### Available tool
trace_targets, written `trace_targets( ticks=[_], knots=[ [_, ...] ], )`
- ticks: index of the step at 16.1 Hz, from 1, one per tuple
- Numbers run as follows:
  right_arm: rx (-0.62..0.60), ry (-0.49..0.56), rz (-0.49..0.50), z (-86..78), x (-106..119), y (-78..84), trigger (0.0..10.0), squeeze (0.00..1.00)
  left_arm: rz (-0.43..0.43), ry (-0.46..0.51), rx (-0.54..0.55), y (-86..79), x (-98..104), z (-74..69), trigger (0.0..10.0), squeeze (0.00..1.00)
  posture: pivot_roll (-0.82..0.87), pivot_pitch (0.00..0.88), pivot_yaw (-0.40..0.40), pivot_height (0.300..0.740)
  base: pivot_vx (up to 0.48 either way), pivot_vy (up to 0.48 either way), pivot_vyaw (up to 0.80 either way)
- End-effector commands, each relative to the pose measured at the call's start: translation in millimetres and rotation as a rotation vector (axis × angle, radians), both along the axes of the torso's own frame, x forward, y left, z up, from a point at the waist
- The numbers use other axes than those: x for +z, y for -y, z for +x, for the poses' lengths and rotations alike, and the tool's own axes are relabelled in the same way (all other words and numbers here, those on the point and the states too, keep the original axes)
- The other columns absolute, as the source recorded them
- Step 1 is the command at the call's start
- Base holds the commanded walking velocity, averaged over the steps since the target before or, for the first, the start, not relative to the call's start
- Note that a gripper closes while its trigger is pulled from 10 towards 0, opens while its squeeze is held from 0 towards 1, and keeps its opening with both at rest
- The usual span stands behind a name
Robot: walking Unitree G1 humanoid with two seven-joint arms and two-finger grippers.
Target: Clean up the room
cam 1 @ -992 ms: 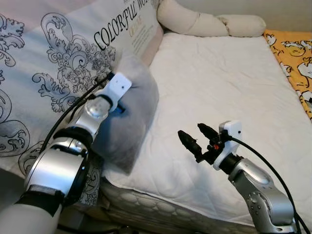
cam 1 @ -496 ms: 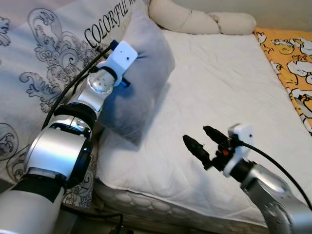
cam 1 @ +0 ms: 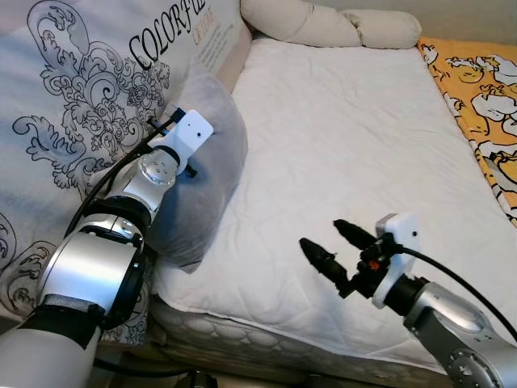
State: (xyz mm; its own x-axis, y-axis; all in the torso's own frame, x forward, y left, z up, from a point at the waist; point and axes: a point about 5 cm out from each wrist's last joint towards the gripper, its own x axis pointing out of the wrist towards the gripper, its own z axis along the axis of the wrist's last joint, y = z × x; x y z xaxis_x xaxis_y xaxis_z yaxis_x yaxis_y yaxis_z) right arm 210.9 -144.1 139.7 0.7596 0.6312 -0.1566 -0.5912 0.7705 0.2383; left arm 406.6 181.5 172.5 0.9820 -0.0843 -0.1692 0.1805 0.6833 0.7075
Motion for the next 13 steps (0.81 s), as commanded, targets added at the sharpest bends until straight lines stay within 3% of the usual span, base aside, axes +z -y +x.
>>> trace_targets(
  ticks=[1,2,3,4,6,7,13],
  knots=[
    [0.003,0.001,-0.004,-2.1,3,-0.7,10.0,1.0,0.042,-0.01,-0.005,-3.0,-6,-2.6,10.0,0.0,-0.35,0.103,0.011,0.74,0.0,0.0,0.0],
    [0.013,-0.004,0.0,-2.4,3,-1.6,10.0,1.0,0.042,-0.028,-0.016,-3.6,-9,-3.5,10.0,0.0,-0.35,0.103,0.01,0.74,0.0,0.0,0.0],
    [0.024,-0.006,0.005,-3.0,4,-1.9,10.0,1.0,0.053,-0.022,-0.018,-4.7,-7,-3.2,10.0,0.71,-0.35,0.103,0.01,0.74,0.0,0.0,0.0],
    [0.071,0.005,0.027,-4.9,7,-3.2,10.0,1.0,0.017,-0.02,-0.022,-6.6,-1,-1.7,10.0,1.0,-0.34,0.092,0.01,0.74,0.0,0.0,0.0],
    [0.134,0.045,0.082,-6.7,16,-2.8,10.0,1.0,-0.091,-0.028,-0.053,-5.7,8,0.5,10.0,1.0,-0.32,0.072,0.01,0.74,0.0,0.0,0.0],
    [0.15,0.064,0.098,-6.7,19,-1.5,10.0,1.0,-0.155,0.019,-0.051,-6.3,16,2.1,10.0,1.0,-0.31,0.055,0.011,0.74,0.0,0.0,0.0],
    [0.199,0.092,0.153,4.0,27,2.0,10.0,1.0,-0.31,0.025,-0.18,1.0,40,5.6,10.0,1.0,-0.23,0.0,0.002,0.74,0.0,0.0,0.0]
  ],
)
